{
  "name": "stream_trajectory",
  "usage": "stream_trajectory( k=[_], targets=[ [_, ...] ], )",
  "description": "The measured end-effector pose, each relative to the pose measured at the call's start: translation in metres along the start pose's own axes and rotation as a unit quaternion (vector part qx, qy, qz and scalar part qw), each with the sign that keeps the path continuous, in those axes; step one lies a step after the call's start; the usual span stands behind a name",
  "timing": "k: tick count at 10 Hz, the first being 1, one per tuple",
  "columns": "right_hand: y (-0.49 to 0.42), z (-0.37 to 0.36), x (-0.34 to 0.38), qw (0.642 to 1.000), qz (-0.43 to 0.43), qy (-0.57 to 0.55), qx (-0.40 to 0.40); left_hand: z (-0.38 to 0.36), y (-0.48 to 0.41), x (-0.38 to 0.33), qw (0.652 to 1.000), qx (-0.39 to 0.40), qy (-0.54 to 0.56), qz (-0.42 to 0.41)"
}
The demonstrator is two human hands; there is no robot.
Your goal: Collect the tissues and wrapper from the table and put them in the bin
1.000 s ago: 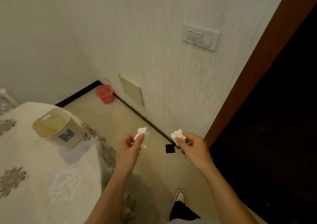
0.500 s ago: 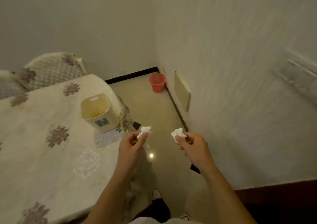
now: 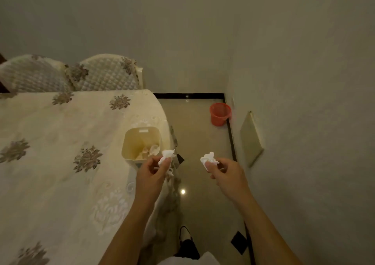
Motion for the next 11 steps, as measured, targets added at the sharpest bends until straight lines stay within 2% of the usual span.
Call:
stream_trajectory(
  k=[2, 4, 6, 8, 10, 11],
  targets=[
    [-0.083, -0.023, 0.030, 0.999, 0.019, 0.011, 0.027, 0.016, -0.067, -0.011, 1.000, -0.019, -0.002, -0.020],
    [-0.127, -0.064, 0.055, 0.995, 0.056, 0.038, 0.075, 0.052, -0.104, -0.015, 0.990, -0.074, -0.111, -0.055],
    [-0.152, -0.110, 0.102, 0.975, 0.149, 0.095, 0.134, 0.077, -0.119, -0.031, 0.956, -0.128, -0.245, -0.099],
    [-0.152, -0.153, 0.143, 0.905, 0.313, 0.259, 0.123, 0.075, -0.129, -0.041, 0.898, -0.110, -0.395, -0.160],
    [-0.148, -0.186, 0.129, 0.854, 0.329, 0.363, 0.173, 0.064, -0.140, -0.008, 0.868, -0.018, -0.488, -0.092],
    [-0.153, -0.186, 0.122, 0.851, 0.334, 0.373, 0.159, 0.069, -0.145, -0.001, 0.860, -0.032, -0.503, -0.084]
  ],
)
Point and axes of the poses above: each hand's wrist, its own y-axis away from the middle knuckle, its own z-axis out of the back of the hand, x = y × z, the point moved 9 cm from there along -y, towards the middle knuckle
